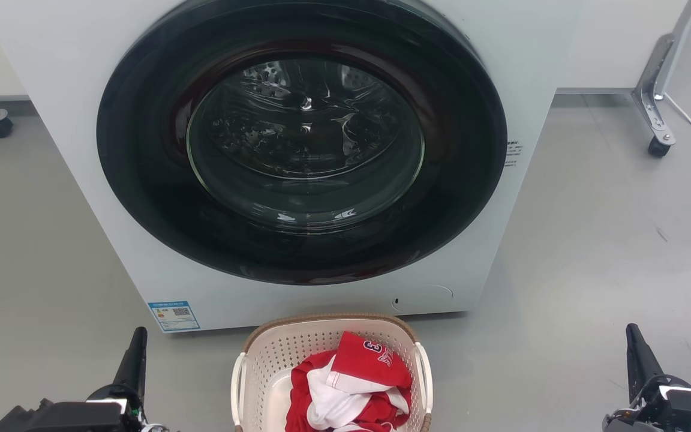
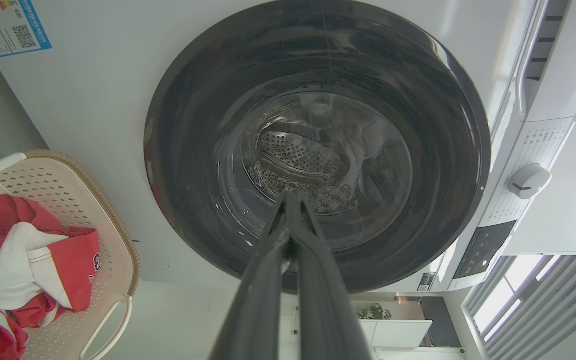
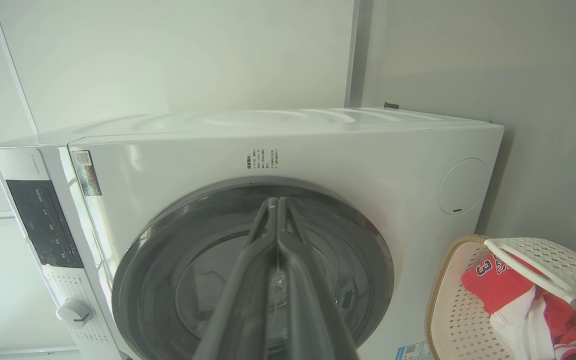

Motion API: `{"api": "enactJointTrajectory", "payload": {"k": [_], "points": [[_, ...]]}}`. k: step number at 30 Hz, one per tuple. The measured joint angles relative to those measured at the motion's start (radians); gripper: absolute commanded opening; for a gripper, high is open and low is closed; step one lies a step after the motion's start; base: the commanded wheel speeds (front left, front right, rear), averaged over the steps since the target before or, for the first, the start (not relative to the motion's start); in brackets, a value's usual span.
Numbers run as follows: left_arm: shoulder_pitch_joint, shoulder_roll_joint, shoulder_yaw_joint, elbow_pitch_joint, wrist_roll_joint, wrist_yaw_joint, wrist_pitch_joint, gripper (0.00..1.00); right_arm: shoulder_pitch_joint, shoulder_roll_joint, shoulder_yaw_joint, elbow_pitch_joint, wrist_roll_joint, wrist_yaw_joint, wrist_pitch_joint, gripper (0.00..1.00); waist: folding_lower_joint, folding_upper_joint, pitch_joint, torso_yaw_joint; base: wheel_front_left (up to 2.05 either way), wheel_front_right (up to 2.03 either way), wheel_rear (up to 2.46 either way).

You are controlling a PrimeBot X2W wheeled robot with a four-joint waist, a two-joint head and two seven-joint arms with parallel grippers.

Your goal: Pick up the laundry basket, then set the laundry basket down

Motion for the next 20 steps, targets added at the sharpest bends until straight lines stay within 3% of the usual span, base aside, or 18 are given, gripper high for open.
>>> {"api": "enactJointTrajectory", "payload": {"k": [20], "points": [[0.000, 0.000, 0.000, 0.000, 0.000, 0.000, 0.000, 0.00, 0.000, 0.000, 0.000, 0.000, 0.000, 0.000, 0.000, 0.00, 0.0000, 0.0001, 0.000, 0.000, 0.00, 0.00, 0.00]]}}
